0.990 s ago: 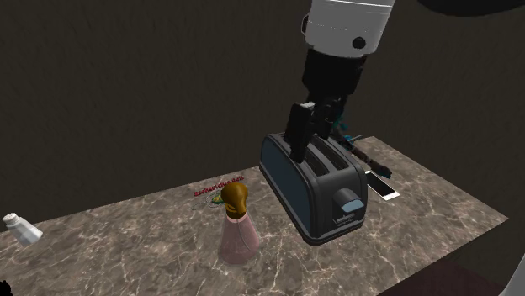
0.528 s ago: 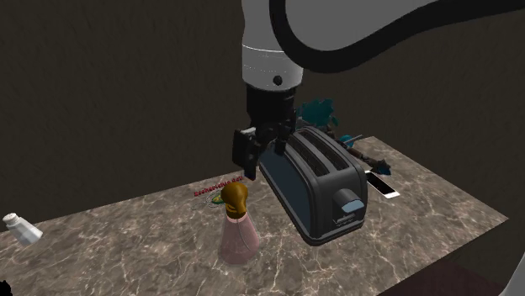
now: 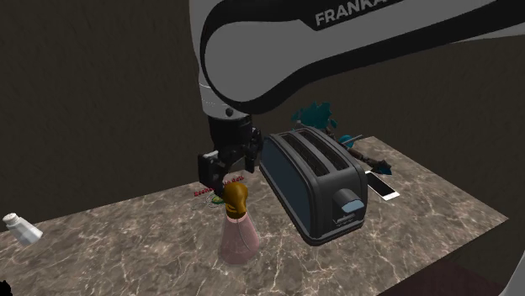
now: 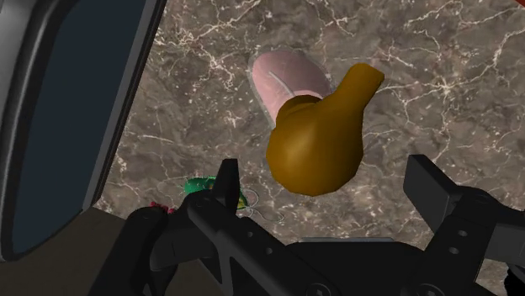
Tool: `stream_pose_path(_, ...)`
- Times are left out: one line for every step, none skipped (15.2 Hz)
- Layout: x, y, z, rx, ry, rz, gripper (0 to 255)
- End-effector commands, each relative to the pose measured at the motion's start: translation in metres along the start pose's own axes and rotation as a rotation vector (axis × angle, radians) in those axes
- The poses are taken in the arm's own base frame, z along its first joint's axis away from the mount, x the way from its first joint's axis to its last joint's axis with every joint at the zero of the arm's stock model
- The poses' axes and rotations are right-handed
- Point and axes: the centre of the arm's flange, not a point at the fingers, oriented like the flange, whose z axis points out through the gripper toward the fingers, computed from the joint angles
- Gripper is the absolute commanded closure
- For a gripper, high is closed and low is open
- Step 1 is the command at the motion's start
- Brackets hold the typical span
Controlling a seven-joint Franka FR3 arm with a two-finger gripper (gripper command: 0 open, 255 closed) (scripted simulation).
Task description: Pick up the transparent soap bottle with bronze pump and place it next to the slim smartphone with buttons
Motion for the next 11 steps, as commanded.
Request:
stream_pose_path(0.001, 0.000, 0.012, 0.000, -0.001, 0.000, 0)
stream_pose_path(0.001, 0.000, 0.017, 0.000, -0.001, 0.000, 0)
stream_pose_path(0.001, 0.000, 0.022, 0.000, -0.001, 0.000, 0)
stream_pose_path(0.001, 0.000, 0.027, 0.000, -0.001, 0.000, 0)
stream_pose_path(0.001, 0.000, 0.036, 0.000, -0.001, 0.000, 0)
stream_pose_path(0.001, 0.000, 0.036, 0.000, -0.001, 0.000, 0)
stream_pose_path(0.001, 0.000, 0.036, 0.000, -0.001, 0.000, 0)
stream_pose_path(0.001, 0.000, 0.036, 0.000, -0.001, 0.000, 0)
stream_pose_path(0.001, 0.000, 0.036, 0.000, -0.001, 0.000, 0)
stream_pose_path(0.001, 0.000, 0.036, 0.000, -0.001, 0.000, 0)
stream_pose_path(0.001, 0.000, 0.036, 0.000, -0.001, 0.000, 0)
